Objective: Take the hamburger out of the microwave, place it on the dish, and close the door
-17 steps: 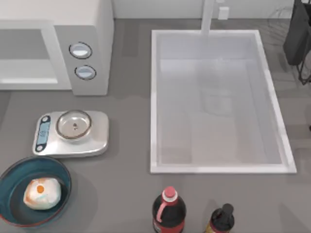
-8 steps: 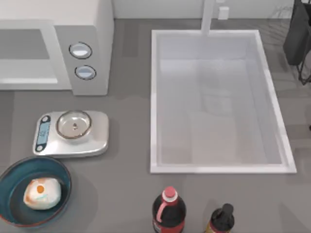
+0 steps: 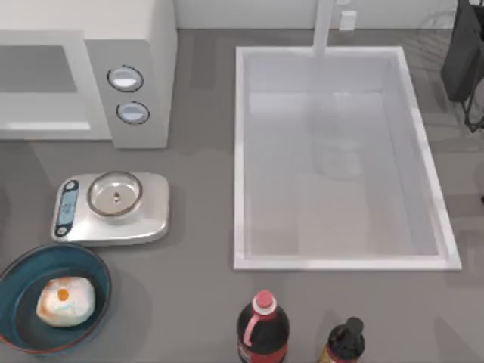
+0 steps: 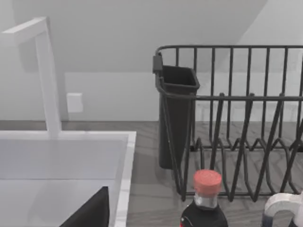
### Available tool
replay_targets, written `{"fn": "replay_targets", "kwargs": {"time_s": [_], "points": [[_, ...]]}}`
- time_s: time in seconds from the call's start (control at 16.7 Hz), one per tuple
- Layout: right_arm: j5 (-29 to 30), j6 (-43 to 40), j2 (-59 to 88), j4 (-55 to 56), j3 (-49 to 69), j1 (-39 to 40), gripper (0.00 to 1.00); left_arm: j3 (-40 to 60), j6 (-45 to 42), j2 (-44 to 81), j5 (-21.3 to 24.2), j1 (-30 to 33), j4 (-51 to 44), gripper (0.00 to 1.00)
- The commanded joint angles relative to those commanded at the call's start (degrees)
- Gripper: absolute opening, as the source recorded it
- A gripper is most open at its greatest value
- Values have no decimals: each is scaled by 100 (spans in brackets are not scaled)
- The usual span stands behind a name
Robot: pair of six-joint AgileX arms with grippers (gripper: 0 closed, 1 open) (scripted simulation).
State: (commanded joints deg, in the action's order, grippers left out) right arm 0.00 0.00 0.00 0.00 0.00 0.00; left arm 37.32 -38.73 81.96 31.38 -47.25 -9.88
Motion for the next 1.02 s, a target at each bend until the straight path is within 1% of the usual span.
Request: {"fn": "replay_targets", "kwargs": {"time_s": [0.18, 0.3, 0.42, 0.66, 0.78, 0.9, 1.02], "points": [[0, 0, 0, 0, 0, 0, 100, 10, -3, 26, 22, -26, -16, 0], [0, 0, 0, 0, 0, 0, 100, -67, 91, -68, -54, 69, 1, 0], [0, 0, 0, 0, 0, 0, 100, -294, 400, -387, -281, 403, 52, 0], [0, 0, 0, 0, 0, 0, 100, -931, 1276, -1271, -918, 1513, 194, 0], [0, 0, 0, 0, 0, 0, 100, -1205, 1652, -1643, -1192, 1916, 254, 0], [0, 0, 0, 0, 0, 0, 100, -1334, 1806, -1796, -1323, 2072, 283, 0], [0, 0, 0, 0, 0, 0, 100, -1336, 1809, -1799, -1325, 2075, 283, 0]]}}
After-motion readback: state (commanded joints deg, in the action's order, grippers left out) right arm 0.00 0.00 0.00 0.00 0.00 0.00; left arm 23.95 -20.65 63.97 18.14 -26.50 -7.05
